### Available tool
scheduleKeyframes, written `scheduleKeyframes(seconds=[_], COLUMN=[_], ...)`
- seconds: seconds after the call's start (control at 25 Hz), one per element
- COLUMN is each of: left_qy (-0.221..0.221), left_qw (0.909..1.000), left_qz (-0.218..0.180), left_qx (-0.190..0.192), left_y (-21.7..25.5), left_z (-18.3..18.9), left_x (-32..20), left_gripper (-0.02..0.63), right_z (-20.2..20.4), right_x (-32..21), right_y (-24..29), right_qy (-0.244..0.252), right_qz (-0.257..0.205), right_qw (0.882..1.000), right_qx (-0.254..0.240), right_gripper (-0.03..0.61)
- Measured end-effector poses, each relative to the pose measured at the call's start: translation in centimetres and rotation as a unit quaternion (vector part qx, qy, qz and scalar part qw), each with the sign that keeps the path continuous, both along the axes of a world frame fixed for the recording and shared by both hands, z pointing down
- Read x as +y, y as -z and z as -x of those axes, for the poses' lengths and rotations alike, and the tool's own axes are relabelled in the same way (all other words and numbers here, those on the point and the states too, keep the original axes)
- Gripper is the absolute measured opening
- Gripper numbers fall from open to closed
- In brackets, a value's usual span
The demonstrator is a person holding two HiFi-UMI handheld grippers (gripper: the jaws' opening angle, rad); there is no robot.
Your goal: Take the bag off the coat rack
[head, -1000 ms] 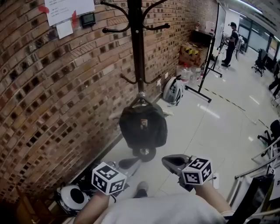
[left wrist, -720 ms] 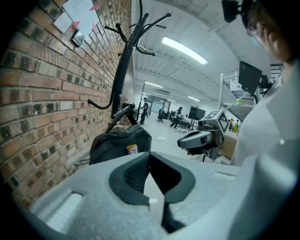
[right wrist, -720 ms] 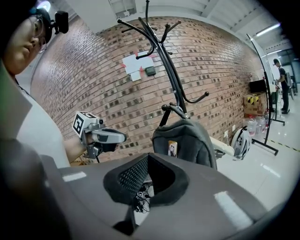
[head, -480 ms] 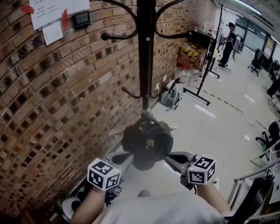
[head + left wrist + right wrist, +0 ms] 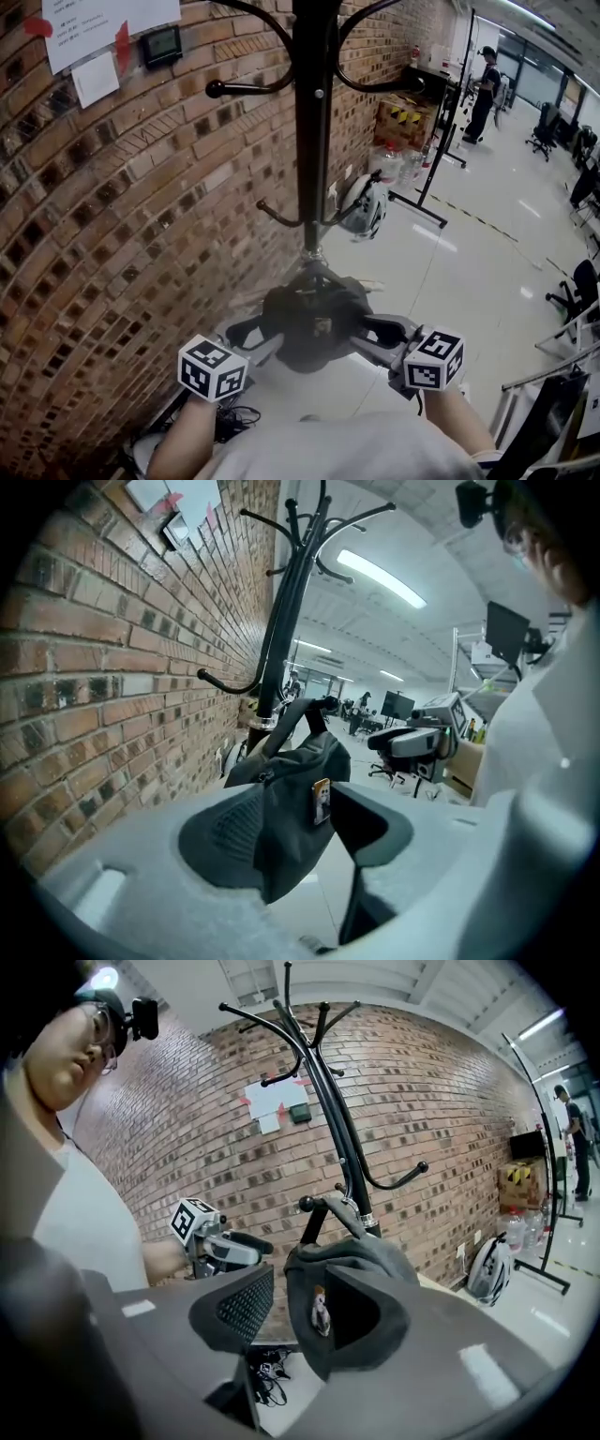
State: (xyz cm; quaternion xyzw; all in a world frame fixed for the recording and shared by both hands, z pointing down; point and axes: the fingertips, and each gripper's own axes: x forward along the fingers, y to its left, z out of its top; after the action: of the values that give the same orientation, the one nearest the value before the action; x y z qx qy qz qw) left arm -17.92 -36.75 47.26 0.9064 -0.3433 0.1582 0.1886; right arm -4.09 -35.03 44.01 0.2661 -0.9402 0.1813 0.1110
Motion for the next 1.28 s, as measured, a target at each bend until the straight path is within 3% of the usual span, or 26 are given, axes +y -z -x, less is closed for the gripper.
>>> scheduleKeyframes(seconds=[0.04,0.16,0.36,0.48,0.56,0.88,1.0,1.28], left_qy=[-0.006,-0.021,-0.027,-0.049,-0.065,-0.092,-0.103,-0.094], left_qw=[0.9999,0.9991,0.999,0.9982,0.9972,0.9946,0.9936,0.9945], left_qz=[-0.006,-0.013,-0.01,0.009,0.015,0.037,0.038,0.039], left_qx=[-0.011,-0.033,-0.034,-0.034,-0.034,-0.03,-0.027,-0.023], left_y=[-0.2,-0.9,-1.8,-2.9,-3.4,-5.3,-5.8,-6.4], left_z=[0.1,0.5,1.1,0.7,0.2,-1.2,-2.0,-2.6], left_x=[-0.4,-1.9,-4.8,-5.5,-5.9,-7.2,-7.2,-7.2], left_gripper=[0.24,0.269,0.379,0.432,0.46,0.463,0.459,0.352], right_z=[0.0,0.2,-0.5,-0.7,-0.4,0.1,-0.2,-0.2], right_x=[-0.5,-2.4,-6.1,-7.5,-8.2,-9.6,-9.8,-9.9], right_y=[0.0,0.0,-1.2,-2.5,-3.2,-6.6,-7.1,-7.6], right_qy=[0.001,0.004,-0.004,0.01,0.026,0.053,0.05,0.047], right_qz=[-0.004,-0.014,-0.011,-0.001,0.003,0.026,0.022,0.028], right_qw=[1.0,1.0,0.999,0.999,0.999,0.996,0.996,0.996], right_qx=[0.005,0.015,0.031,0.037,0.042,0.069,0.076,0.067], right_gripper=[0.17,0.213,0.296,0.365,0.453,0.449,0.382,0.307])
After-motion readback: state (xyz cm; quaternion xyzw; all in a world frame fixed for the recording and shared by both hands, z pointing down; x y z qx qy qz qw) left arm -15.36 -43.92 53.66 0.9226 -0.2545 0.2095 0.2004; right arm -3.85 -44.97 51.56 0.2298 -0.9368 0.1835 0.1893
